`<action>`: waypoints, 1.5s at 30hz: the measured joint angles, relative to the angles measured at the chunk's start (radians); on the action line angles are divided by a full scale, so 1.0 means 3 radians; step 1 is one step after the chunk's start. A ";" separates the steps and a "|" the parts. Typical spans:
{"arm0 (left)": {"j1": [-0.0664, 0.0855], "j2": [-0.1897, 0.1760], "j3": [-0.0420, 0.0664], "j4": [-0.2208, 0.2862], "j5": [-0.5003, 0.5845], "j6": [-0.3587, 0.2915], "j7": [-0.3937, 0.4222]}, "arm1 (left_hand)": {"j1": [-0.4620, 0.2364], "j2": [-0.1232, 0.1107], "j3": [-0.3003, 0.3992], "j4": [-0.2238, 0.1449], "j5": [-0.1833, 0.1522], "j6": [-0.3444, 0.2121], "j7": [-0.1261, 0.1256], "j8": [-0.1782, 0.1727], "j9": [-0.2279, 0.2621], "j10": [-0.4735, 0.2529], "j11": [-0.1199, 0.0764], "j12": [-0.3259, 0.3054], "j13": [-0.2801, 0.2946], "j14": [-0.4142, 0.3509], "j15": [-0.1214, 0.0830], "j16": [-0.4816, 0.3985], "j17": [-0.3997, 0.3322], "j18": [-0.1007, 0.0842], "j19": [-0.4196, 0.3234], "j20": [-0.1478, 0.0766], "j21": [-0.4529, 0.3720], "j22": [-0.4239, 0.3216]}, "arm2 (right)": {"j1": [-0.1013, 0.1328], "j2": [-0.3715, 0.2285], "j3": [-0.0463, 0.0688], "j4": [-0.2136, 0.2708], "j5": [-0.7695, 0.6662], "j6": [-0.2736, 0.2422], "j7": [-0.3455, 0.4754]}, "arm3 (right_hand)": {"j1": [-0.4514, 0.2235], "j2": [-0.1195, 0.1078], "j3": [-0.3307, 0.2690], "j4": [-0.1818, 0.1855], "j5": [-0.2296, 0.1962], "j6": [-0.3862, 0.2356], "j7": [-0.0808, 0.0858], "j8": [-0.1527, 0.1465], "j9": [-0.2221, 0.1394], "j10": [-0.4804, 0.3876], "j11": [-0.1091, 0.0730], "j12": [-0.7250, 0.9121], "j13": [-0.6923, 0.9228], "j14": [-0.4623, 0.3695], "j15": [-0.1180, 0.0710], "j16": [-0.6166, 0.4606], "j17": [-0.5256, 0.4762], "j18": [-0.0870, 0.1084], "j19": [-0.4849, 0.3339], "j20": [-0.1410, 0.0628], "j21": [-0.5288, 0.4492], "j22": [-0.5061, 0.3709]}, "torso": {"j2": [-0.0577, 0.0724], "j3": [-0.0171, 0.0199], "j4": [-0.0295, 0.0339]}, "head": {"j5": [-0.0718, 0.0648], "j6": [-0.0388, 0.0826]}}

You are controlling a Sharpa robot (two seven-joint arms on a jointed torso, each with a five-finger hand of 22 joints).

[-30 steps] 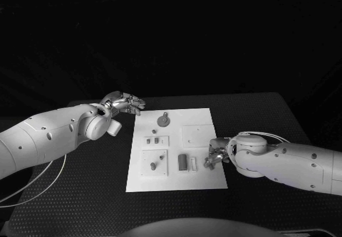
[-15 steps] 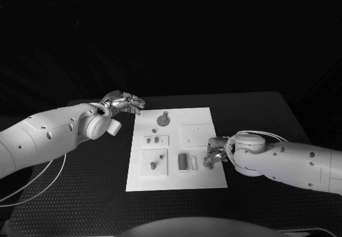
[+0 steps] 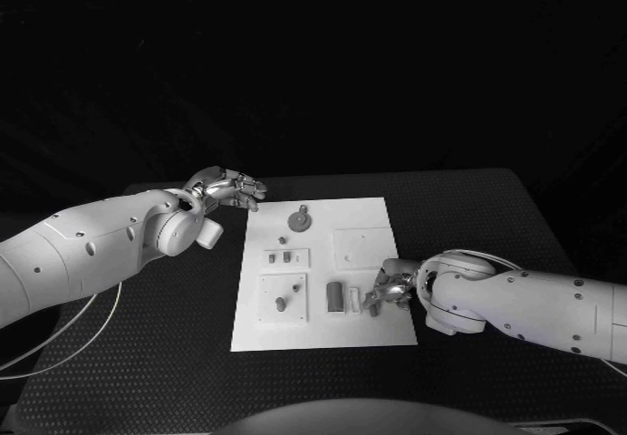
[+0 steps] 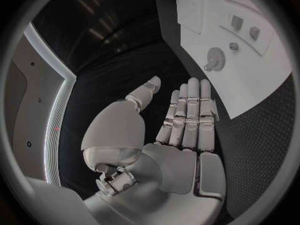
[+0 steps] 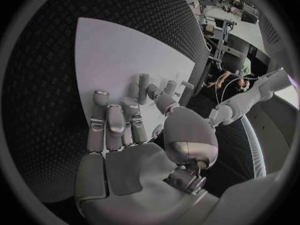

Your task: Assemble the parts on the task board

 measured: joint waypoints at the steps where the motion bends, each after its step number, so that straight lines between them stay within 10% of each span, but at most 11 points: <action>1: 0.0000 -0.0001 0.0000 0.0000 0.0000 0.0000 0.0000 | 0.0000 0.0000 0.0000 0.0000 0.0000 0.0000 0.0000 0.0000 -0.0002 0.0000 0.0000 0.0000 0.0000 0.0000 0.0000 0.0000 0.0000 0.0000 0.0000 0.0000 0.0000 0.0000 | -0.0002 -0.0002 0.0005 0.0006 0.0065 -0.0047 0.0014 | -0.0013 0.0014 0.0000 0.0000 0.0000 -0.0003 0.0003 -0.0079 -0.0002 0.0000 0.0000 0.0000 0.0000 -0.0002 0.0002 0.0000 -0.0003 0.0000 0.0000 0.0000 0.0000 0.0000 | 0.0000 0.0000 0.0000 | 0.0000 0.0001; 15: 0.0000 -0.0006 0.0000 0.0002 0.0000 0.0003 -0.0006 | 0.0000 0.0000 0.0000 0.0000 0.0000 0.0000 0.0000 0.0000 -0.0002 0.0000 0.0000 0.0000 0.0000 0.0000 0.0000 0.0000 0.0003 0.0000 0.0000 0.0000 0.0000 0.0000 | 0.0008 -0.0005 0.0015 0.0065 0.0443 -0.0390 0.0075 | 0.0068 0.0099 0.0000 0.0000 -0.0012 0.0011 0.0014 -0.0088 -0.0015 0.0013 -0.0012 -0.0001 0.0000 0.0027 -0.0013 -0.0001 0.0011 -0.0003 0.0000 0.0000 0.0000 0.0000 | 0.0000 0.0000 0.0000 | 0.0000 0.0008; 45: 0.0000 -0.0004 0.0000 0.0003 0.0000 0.0021 -0.0015 | 0.0000 0.0000 0.0000 0.0000 0.0000 -0.0009 -0.0009 0.0000 -0.0005 0.0000 0.0000 0.0000 0.0001 0.0000 0.0000 -0.0013 0.0012 0.0000 0.0000 0.0000 0.0000 0.0000 | 0.0016 0.0162 0.0018 -0.0074 0.0550 -0.0278 0.0007 | 0.0037 0.0130 -0.0007 -0.0004 -0.0002 0.0014 0.0010 -0.0072 -0.0037 0.0012 -0.0011 -0.0003 -0.0006 0.0019 -0.0019 -0.0001 -0.0016 -0.0023 0.0000 0.0000 0.0000 0.0000 | 0.0000 -0.0001 0.0002 | 0.0015 0.0001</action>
